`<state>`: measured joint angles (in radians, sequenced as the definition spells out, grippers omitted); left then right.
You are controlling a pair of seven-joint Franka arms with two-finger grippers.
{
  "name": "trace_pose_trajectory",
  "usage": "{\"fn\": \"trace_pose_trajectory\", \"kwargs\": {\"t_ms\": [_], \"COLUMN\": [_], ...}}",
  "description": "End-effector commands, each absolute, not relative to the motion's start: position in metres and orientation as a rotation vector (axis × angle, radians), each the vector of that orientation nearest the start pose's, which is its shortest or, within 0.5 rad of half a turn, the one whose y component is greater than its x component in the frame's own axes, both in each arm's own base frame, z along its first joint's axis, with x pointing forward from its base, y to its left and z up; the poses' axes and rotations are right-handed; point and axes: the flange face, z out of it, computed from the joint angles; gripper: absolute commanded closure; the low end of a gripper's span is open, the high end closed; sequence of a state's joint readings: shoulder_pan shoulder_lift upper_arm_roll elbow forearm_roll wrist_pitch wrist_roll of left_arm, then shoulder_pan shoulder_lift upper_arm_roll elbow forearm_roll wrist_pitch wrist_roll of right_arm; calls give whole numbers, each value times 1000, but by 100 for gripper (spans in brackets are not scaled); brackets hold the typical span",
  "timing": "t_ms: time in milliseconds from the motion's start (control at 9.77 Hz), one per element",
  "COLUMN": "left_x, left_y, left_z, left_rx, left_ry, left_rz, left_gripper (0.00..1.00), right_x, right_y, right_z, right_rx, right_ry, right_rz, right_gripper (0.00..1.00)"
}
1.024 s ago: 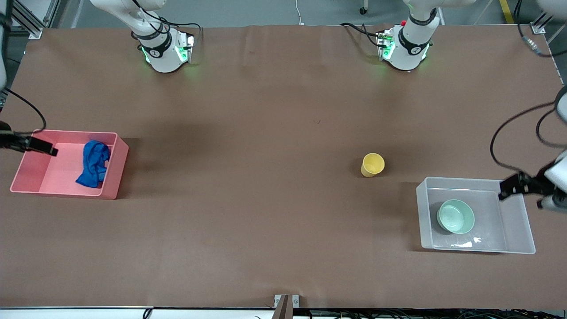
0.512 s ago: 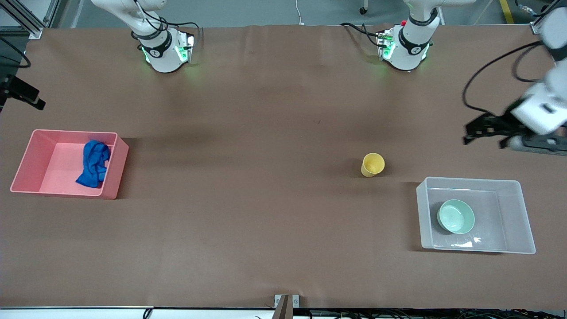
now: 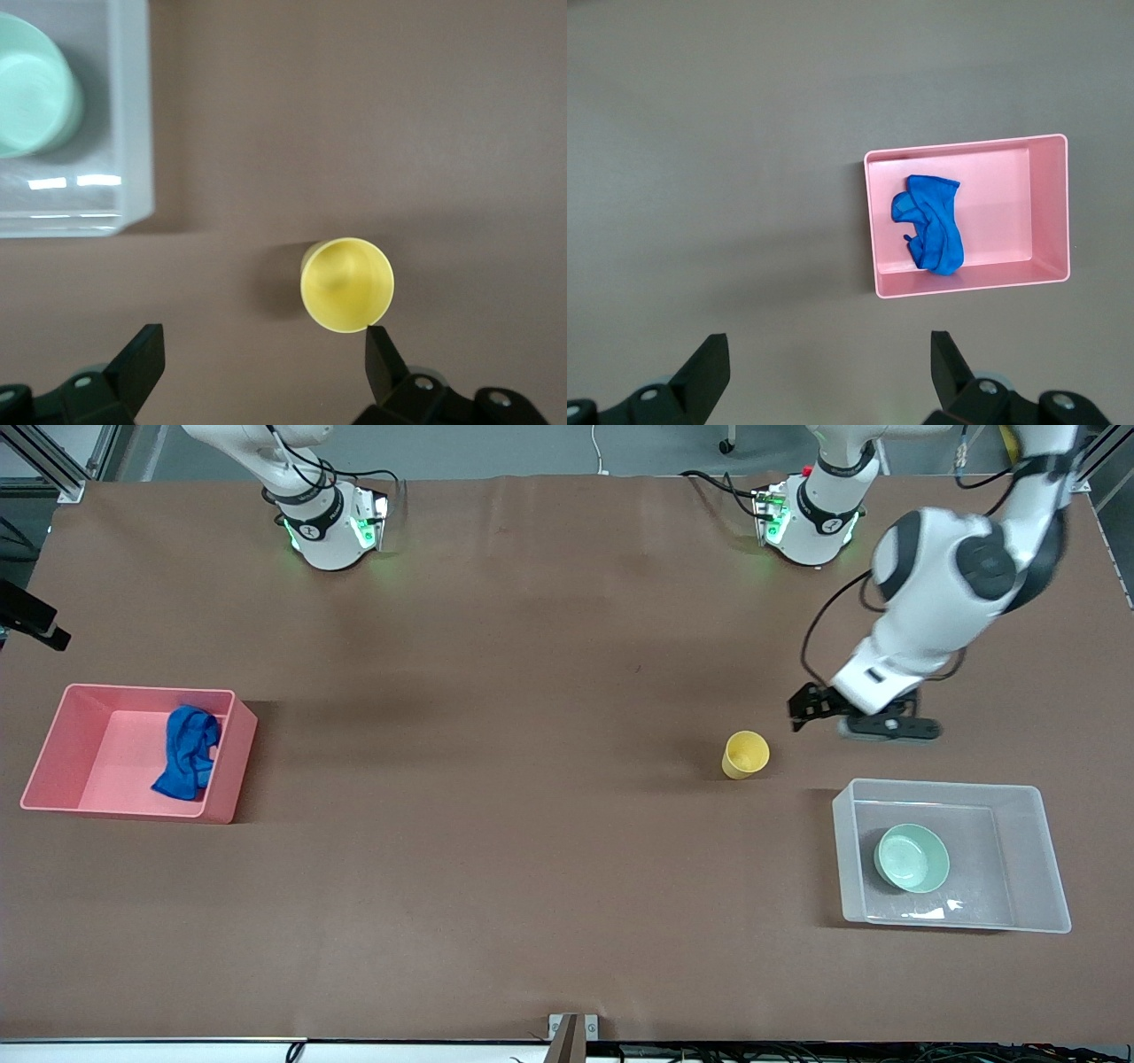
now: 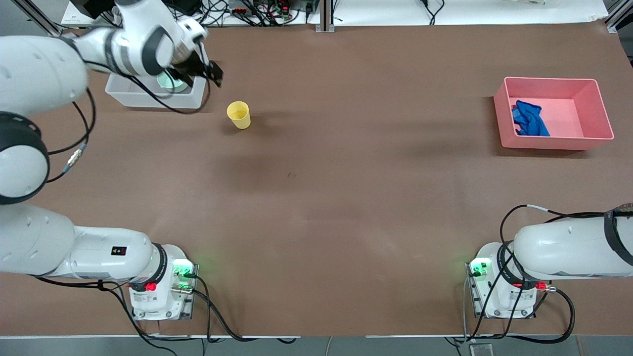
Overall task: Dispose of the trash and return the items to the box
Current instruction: 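Move the left gripper to the yellow cup and grasp its rim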
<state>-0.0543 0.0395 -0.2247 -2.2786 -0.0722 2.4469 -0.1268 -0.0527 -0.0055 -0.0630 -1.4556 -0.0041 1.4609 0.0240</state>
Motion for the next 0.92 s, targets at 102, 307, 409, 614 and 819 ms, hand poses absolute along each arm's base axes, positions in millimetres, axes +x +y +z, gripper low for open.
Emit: {"fn": "trace_pose_trajectory", "kwargs": {"t_ms": [102,307,409,614,819], "left_x": [518,518,517,519,527], "left_y": [-172,-172,-173,-175,-176], "left_z": [239,215,206,205,213], "left_rx": [-3207,-3192,-3196,-3199,-3203], "left_ry": [231,273,247,238,234], "left_rz": [-180,-137,-112,-111,-145], "left_gripper": [2,39,69,99,100], "right_x": [537,537,537,537,537], "right_y": [-65,-65,-64,-64,-64], "right_z": [677,677,677,676,676], "right_rx": [-3149,-3148,-3148,-3148,-3148], "right_ry": [223,223,223,223,221], "right_rz": [-9,-9,-9,-6,-6], "right_gripper": [0,0,0,0,0]}}
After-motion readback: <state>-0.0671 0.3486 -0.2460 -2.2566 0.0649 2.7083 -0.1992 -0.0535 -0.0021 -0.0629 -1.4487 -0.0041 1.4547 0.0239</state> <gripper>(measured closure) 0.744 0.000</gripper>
